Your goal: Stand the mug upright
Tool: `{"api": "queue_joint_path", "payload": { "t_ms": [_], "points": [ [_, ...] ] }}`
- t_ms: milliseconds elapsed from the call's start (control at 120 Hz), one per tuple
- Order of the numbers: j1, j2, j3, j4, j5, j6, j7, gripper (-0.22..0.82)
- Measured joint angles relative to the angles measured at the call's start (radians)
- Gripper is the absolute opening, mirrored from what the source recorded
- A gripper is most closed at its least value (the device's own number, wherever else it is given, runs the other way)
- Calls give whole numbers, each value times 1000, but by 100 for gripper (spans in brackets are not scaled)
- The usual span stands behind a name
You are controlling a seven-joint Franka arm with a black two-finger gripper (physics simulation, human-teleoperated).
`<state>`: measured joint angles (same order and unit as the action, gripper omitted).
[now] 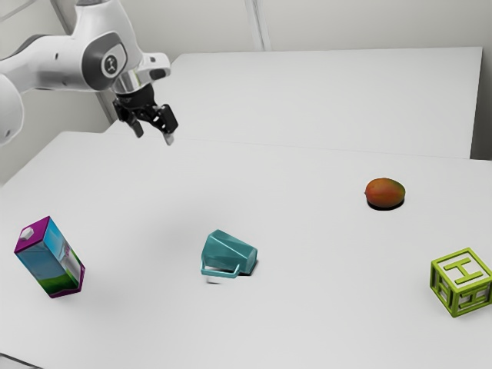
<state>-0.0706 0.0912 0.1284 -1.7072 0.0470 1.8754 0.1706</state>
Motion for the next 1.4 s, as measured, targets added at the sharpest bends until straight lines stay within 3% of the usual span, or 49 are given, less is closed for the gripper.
{"api": "queue_joint_path", "payload": {
  "t_ms": [133,242,425,583,808,1400],
  "points": [
    [-8,-47,13,-71,-20,4,-8,60],
    [-48,-81,76,-179,-127,12,-21,60],
    [-14,-77,90,-323,-317,53,-41,60],
    [-1,-51,91,-364,-412,73,-54,60],
    [-76,-14,91,-413,-532,87,-61,60],
    [-67,4,92,-501,-740,114,23,60]
  ]
}}
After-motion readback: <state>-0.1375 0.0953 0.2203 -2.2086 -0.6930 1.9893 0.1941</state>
